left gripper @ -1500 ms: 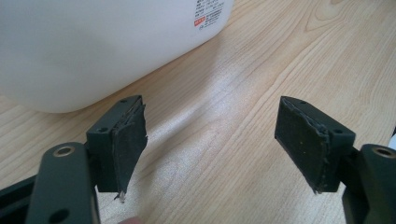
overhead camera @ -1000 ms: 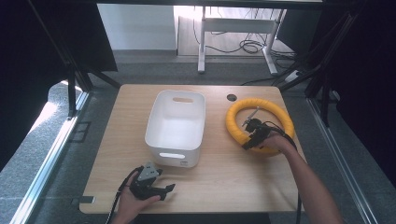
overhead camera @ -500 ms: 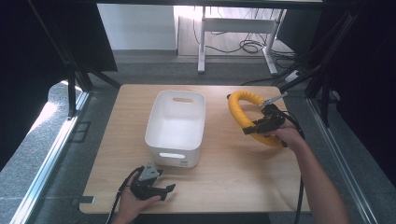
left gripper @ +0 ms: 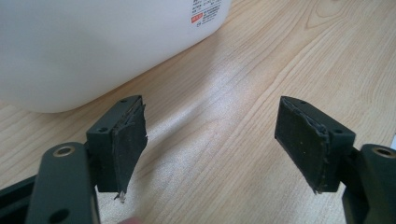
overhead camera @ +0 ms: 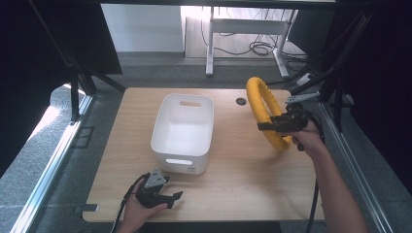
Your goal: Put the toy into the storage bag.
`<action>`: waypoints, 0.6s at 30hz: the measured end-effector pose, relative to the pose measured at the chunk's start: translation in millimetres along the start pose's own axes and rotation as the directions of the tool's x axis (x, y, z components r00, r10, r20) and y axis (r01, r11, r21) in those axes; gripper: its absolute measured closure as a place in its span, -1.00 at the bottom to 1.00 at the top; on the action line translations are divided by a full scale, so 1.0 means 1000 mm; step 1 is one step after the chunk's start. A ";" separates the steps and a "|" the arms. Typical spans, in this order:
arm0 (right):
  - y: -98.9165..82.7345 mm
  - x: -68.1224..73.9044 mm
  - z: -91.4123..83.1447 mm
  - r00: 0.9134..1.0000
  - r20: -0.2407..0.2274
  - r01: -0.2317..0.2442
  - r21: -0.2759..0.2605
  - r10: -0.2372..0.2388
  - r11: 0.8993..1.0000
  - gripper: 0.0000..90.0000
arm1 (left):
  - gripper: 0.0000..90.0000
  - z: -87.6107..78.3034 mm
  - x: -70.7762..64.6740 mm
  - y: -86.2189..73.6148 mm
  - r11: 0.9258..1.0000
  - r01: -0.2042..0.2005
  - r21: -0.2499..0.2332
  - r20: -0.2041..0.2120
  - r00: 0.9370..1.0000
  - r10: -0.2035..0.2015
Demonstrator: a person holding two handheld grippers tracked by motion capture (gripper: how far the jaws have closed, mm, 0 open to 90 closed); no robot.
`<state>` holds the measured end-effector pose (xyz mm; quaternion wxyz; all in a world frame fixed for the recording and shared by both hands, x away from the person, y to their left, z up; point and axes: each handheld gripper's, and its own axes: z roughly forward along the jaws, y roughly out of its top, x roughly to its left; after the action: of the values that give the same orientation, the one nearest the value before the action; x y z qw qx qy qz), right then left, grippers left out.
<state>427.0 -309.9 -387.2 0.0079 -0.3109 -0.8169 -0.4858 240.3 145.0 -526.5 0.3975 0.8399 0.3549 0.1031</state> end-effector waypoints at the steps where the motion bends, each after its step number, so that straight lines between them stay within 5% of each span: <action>1: 0.001 0.002 -0.002 1.000 0.003 0.005 -0.012 -0.005 1.000 0.15 | -0.44 0.000 0.000 0.000 1.000 0.000 0.000 0.000 1.000 0.000; 18: 0.004 0.033 0.002 0.998 -0.030 0.061 -0.096 -0.064 0.994 0.15 | -0.44 0.001 -0.001 0.000 1.000 -0.001 0.002 0.002 1.000 0.001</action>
<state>402.8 -290.8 -374.8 -0.0086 -0.2772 -0.8019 -0.5292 240.3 143.7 -527.5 0.3970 0.8404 0.3544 0.1022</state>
